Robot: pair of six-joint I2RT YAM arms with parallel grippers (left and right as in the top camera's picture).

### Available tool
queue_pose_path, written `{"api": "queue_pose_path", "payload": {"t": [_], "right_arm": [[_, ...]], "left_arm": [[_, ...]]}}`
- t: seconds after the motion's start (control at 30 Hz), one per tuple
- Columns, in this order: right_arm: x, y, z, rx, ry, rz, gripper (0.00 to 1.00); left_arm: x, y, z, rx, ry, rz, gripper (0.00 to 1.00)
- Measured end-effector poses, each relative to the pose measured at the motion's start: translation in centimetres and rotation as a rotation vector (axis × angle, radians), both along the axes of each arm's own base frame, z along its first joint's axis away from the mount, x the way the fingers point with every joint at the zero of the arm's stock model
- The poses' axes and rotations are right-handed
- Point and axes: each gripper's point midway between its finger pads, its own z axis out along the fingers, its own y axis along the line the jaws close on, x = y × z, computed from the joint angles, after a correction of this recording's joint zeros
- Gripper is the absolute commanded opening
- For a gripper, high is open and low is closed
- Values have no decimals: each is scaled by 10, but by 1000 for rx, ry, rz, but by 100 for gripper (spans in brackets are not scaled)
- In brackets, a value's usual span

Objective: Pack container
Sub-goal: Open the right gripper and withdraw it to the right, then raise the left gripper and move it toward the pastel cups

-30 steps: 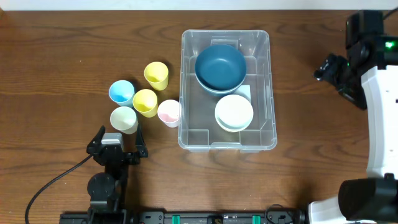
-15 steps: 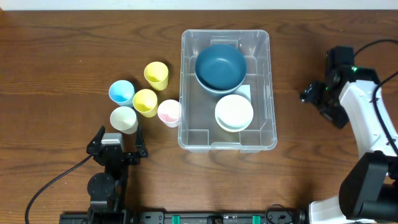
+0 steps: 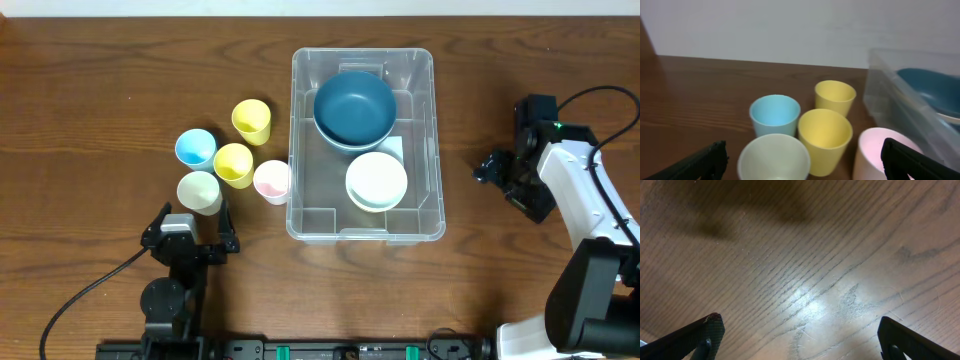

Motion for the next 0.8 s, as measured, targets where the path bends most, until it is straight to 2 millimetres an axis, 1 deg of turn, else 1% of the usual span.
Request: {"api": "queue_pose_path", "payload": {"t": [0.1,0.17,0.2,0.23,0.27,0.37,0.47,0.53,0.6,0.63,0.67,0.73,0.8], "right_arm": [[0,1,0,3,0,0,99],[0,1,0,4,0,0,99],[0,1,0,5,0,0,99],[0,1,-1,6,0,0,99],[0,1,-1,6,1,0,99],[-1,1,-1,7,1,0,99],[-1,1,-1,7,2,0,99],[-1,1,-1,7,3,0,99],[-1,1,-2,7,3,0,99],[-1,1,-2,7,3,0,99],[-1,1,-2,7,3,0,99],[-1,1,-2,7,3,0,99],[-1,1,-2,7,3,0,99]], "left_arm": [[-1,-7,1,-17,14,-42,98],[-5,-12,0,-31,67,-65,98],[-7,-13,2,-38,101,-73,98],[-8,-14,9,-43,128,-75,98],[-9,-14,18,-47,152,-77,98],[-8,-14,57,-51,242,-74,98],[2,-18,94,-40,358,-93,98],[8,-22,111,-43,429,-117,98],[12,-24,115,-43,512,-128,98],[14,-25,113,-41,571,-130,98],[15,-25,112,-39,586,-131,98],[14,-22,103,-66,671,-104,98],[9,-8,92,-139,758,0,98]]}}
